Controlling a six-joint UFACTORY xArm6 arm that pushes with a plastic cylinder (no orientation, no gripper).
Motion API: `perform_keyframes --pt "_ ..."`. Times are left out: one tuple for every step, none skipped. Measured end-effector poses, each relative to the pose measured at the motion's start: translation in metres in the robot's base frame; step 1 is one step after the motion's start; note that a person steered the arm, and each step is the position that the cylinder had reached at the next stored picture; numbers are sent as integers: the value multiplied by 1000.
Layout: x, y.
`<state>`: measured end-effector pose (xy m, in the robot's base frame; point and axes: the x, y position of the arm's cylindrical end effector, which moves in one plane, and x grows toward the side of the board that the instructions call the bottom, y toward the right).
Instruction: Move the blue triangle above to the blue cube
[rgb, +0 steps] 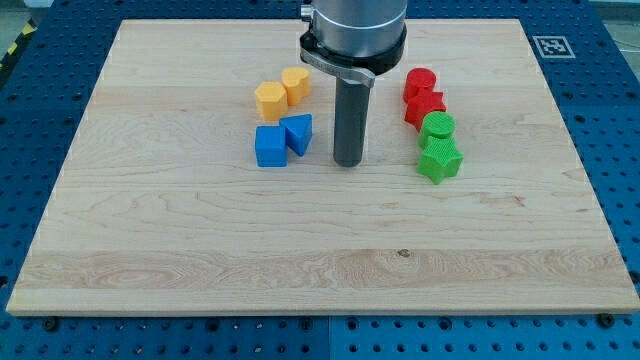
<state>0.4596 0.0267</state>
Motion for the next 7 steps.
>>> perform_keyframes --pt "17 -1" --pt "8 -13" --pt "-2 -27" --pt "-26 -31" --pt "-31 -31" --pt "-36 -32" --pt "-55 -45"
